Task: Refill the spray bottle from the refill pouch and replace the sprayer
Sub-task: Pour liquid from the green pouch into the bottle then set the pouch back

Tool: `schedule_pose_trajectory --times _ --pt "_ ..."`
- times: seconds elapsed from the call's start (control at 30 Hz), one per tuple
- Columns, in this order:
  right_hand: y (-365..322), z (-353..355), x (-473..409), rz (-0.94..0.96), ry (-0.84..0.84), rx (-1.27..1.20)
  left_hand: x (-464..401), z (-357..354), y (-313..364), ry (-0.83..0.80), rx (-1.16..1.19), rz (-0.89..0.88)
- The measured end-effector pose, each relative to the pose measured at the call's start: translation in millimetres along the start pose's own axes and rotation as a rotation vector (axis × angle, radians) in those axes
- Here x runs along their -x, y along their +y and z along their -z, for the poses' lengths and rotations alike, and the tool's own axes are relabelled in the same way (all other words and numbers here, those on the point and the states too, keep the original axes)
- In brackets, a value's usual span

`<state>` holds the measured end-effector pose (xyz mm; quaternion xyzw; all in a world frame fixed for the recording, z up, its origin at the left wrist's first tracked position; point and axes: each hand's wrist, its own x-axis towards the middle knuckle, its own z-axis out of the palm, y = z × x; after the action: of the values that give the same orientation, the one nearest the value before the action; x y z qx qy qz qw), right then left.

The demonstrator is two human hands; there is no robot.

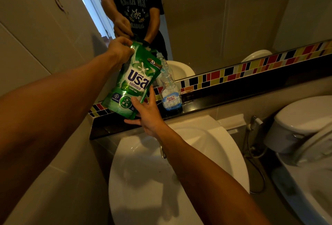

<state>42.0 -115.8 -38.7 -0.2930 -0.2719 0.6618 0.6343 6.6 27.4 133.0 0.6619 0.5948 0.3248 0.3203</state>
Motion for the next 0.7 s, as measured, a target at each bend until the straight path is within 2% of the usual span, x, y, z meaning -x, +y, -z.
schedule_pose_trajectory --times 0.7 --pt "-6.3 -6.2 6.8 0.004 -0.018 -0.019 -1.1 -0.5 3.0 -0.008 0.01 0.02"
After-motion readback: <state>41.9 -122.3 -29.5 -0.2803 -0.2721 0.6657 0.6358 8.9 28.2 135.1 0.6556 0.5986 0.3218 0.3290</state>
